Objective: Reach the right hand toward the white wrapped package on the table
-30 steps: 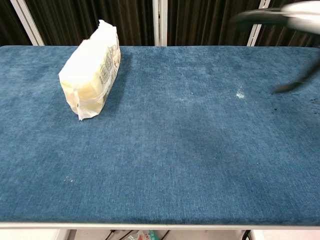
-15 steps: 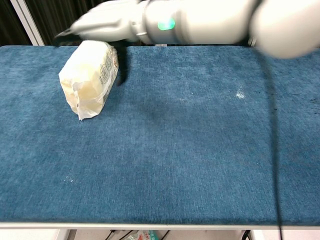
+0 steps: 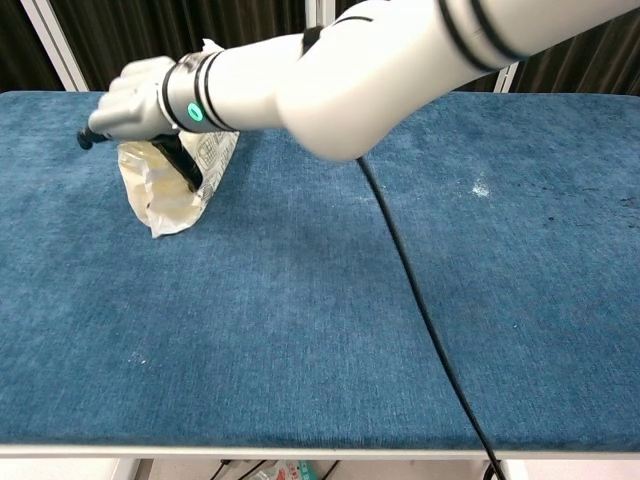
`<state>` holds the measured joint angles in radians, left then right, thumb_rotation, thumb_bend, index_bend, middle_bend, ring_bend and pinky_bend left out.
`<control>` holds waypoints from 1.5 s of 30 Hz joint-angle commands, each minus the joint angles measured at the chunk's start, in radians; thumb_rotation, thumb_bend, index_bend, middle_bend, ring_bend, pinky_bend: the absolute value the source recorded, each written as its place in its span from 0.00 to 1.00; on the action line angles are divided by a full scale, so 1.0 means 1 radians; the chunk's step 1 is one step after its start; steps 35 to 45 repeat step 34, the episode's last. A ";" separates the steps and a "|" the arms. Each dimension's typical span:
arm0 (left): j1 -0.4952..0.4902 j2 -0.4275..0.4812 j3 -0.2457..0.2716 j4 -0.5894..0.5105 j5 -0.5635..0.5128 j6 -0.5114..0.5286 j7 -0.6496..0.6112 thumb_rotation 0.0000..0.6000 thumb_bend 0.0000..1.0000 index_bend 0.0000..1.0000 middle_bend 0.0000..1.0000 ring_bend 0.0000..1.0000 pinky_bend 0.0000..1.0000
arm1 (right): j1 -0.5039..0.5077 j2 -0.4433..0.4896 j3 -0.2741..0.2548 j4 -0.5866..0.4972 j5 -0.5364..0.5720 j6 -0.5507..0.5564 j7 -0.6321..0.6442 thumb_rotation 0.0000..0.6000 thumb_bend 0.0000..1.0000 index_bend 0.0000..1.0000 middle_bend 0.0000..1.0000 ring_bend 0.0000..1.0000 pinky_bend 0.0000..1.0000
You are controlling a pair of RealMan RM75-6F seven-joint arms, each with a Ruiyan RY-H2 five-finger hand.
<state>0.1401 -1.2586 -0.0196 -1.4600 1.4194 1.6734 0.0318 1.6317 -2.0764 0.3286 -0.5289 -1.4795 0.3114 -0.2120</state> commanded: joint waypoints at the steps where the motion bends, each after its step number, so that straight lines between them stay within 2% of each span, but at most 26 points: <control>1: 0.003 -0.001 -0.001 0.002 0.001 0.001 -0.002 1.00 0.00 0.21 0.20 0.17 0.19 | 0.018 -0.032 -0.024 0.048 0.019 -0.020 0.004 1.00 0.16 0.43 0.41 0.33 0.37; 3: 0.004 -0.002 -0.003 0.004 0.001 0.001 -0.004 1.00 0.00 0.21 0.20 0.17 0.19 | -0.001 -0.025 -0.035 0.043 0.019 0.009 0.005 1.00 0.25 0.62 0.54 0.46 0.52; 5: 0.003 -0.004 -0.005 0.007 0.003 -0.001 -0.005 1.00 0.00 0.21 0.20 0.17 0.19 | -0.037 -0.002 -0.052 0.005 0.007 0.082 0.015 1.00 0.30 0.69 0.61 0.53 0.60; 8: -0.001 -0.005 -0.006 0.007 0.010 -0.006 -0.002 1.00 0.00 0.21 0.20 0.17 0.19 | -0.105 0.064 -0.103 -0.096 -0.057 0.253 0.038 1.00 0.33 0.71 0.63 0.55 0.63; 16: -0.014 0.003 -0.013 -0.022 0.032 -0.008 0.033 1.00 0.00 0.21 0.20 0.17 0.19 | -0.319 0.304 -0.248 -0.435 -0.270 0.781 0.066 1.00 0.32 0.73 0.64 0.55 0.60; 21: -0.024 0.010 -0.012 -0.059 0.052 -0.009 0.072 1.00 0.00 0.21 0.20 0.17 0.19 | -0.435 0.457 -0.339 -0.674 -0.383 0.975 0.030 1.00 0.32 0.73 0.64 0.54 0.60; 25: -0.028 0.017 -0.010 -0.090 0.064 -0.009 0.102 1.00 0.00 0.21 0.20 0.17 0.19 | -0.521 0.553 -0.399 -0.804 -0.448 1.073 -0.033 1.00 0.32 0.73 0.63 0.54 0.60; 29: -0.039 0.023 -0.011 -0.116 0.075 -0.016 0.131 1.00 0.00 0.21 0.20 0.17 0.19 | -0.584 0.605 -0.433 -0.867 -0.496 1.132 -0.065 1.00 0.32 0.73 0.63 0.54 0.59; 34: -0.057 0.023 -0.017 -0.139 0.089 -0.028 0.161 1.00 0.00 0.21 0.20 0.17 0.19 | -0.598 0.609 -0.424 -0.887 -0.541 1.134 -0.060 1.00 0.32 0.73 0.63 0.54 0.58; 45: -0.057 0.023 -0.017 -0.139 0.089 -0.028 0.161 1.00 0.00 0.21 0.20 0.17 0.19 | -0.598 0.609 -0.424 -0.887 -0.541 1.134 -0.060 1.00 0.32 0.73 0.63 0.54 0.58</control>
